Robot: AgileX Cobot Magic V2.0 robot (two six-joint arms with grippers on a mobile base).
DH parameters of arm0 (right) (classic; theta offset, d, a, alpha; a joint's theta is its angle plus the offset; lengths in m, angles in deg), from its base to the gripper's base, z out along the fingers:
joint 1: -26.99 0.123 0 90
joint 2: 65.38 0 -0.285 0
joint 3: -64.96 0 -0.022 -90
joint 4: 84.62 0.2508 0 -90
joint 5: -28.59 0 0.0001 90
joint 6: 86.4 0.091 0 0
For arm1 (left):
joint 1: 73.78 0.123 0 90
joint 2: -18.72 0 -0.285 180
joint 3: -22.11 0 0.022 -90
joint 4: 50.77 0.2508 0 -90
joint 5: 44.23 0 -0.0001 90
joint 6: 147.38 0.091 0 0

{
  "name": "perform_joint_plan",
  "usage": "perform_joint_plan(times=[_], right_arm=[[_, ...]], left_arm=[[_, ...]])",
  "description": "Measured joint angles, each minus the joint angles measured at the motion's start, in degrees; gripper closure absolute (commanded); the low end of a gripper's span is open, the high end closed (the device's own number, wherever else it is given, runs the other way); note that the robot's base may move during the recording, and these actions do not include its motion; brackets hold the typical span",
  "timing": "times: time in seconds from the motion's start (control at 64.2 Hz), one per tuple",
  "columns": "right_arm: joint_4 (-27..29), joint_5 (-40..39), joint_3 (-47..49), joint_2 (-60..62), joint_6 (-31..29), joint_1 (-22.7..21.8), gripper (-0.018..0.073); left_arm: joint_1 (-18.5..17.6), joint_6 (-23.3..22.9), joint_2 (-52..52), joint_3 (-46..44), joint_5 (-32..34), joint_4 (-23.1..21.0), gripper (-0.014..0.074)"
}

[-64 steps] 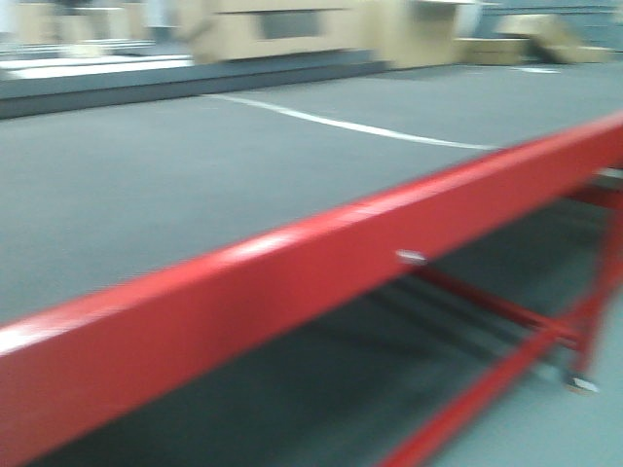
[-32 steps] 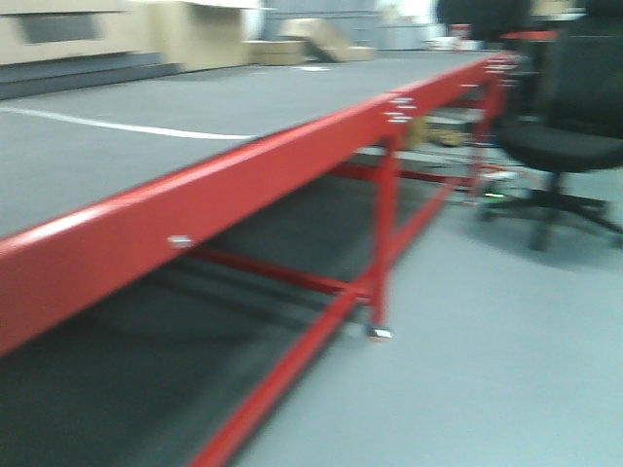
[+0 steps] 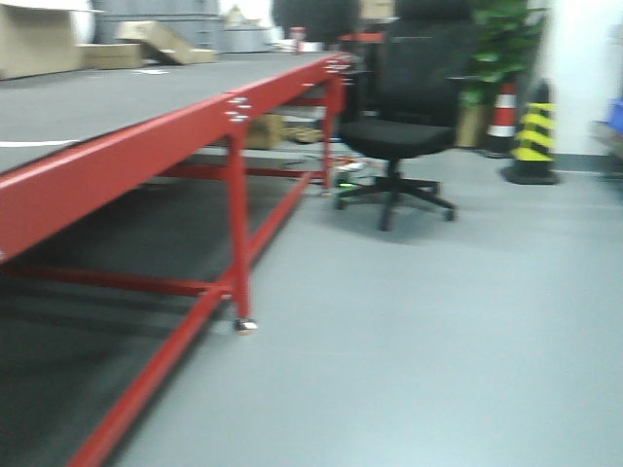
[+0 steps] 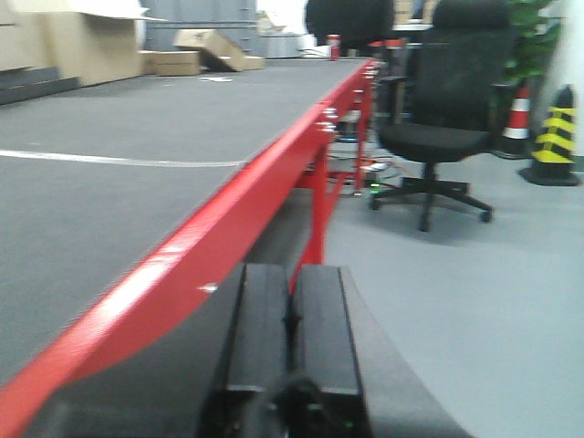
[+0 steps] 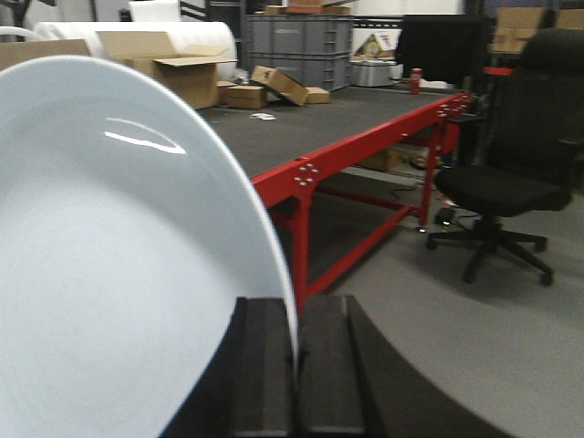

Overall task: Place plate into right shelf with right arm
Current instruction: 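Drive the base away from the table holding the plate in the right gripper, then drive up to the steel shelf rack with blue bins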

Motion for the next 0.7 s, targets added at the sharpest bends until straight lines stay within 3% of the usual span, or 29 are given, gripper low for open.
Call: perform_joint_plan(times=[0.436, 0.701], right_arm=[[0.0, 0.0, 0.0, 0.0, 0.0, 0.0, 0.0504], [0.0, -0.13, 0.0, 0.0, 0.0, 0.0, 0.0504]], left_arm=[[-0.13, 0.0, 0.0, 0.0, 0.0, 0.0, 0.0643], [-3.06, 0.0, 0.0, 0.0, 0.0, 0.0, 0.0643]])
